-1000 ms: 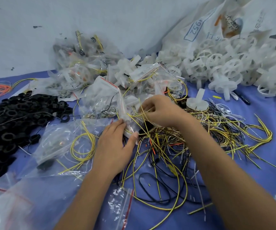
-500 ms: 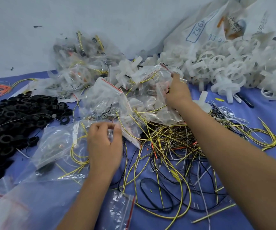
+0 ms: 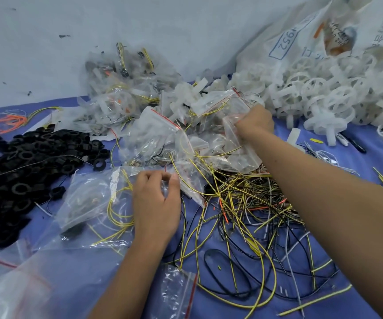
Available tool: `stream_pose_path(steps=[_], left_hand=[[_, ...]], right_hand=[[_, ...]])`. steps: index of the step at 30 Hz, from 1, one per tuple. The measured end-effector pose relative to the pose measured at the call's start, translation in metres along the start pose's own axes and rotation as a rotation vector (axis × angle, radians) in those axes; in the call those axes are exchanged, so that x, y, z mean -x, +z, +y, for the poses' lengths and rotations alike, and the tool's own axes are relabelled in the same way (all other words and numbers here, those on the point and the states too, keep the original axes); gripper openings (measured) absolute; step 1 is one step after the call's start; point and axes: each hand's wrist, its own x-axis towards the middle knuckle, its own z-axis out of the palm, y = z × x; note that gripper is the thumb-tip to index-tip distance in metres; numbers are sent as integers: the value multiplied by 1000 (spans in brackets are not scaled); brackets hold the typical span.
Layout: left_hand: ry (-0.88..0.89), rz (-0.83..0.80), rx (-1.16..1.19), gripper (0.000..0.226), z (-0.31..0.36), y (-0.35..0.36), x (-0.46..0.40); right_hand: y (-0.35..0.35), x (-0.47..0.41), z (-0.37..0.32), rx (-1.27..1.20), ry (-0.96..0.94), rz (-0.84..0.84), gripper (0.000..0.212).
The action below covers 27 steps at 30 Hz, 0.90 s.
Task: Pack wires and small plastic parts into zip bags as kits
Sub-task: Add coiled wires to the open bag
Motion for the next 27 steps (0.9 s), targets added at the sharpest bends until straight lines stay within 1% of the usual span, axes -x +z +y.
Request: stream_pose_path(steps=[3, 7, 9, 10, 12, 13, 14, 15, 17, 19, 21, 24, 25, 27], left_hand=[[1, -3, -11, 18, 0, 0, 0], [-4, -19, -31, 15, -1, 1, -1], [-7, -23, -51, 14, -1, 0, -2], [-10, -23, -55, 13, -1, 0, -2], [-15, -16, -48, 12, -1, -1, -2], [-17, -10, -42, 11, 0, -1, -2], [-23, -4, -35, 10, 0, -1, -2], [-31, 1, -31, 10, 1, -2, -2], [-52, 13, -50, 12, 2, -3, -3], [-74, 42, -96, 13, 1, -7, -4], [-92, 77, -155, 10, -2, -13, -6], [-118, 118, -242, 10, -8, -21, -9], [-129, 129, -263, 11, -9, -22, -9], [-150, 146, -313, 13, -11, -24, -10]], right_hand=[[-2, -3, -3, 29, -73, -18, 22], [-8, 4, -10, -94, -146, -61, 20], [-16, 15, -15, -111, -221, -65, 23], [-21, 22, -17, -76, -295, -48, 27], [-33, 42, -23, 15, -504, 25, 28], [-36, 55, -25, 45, -615, 51, 24], [-38, 70, -28, 67, -715, 32, 18], [-36, 85, -30, 93, -803, -34, 12], [-28, 115, -34, 241, -911, -259, 5], [-25, 131, -37, 390, -930, -446, 21], [-37, 132, -39, 374, -898, -570, 30], [-65, 119, -41, 290, -821, -780, 32], [-72, 115, -41, 270, -804, -821, 34], [-80, 107, -41, 185, -760, -816, 37]])
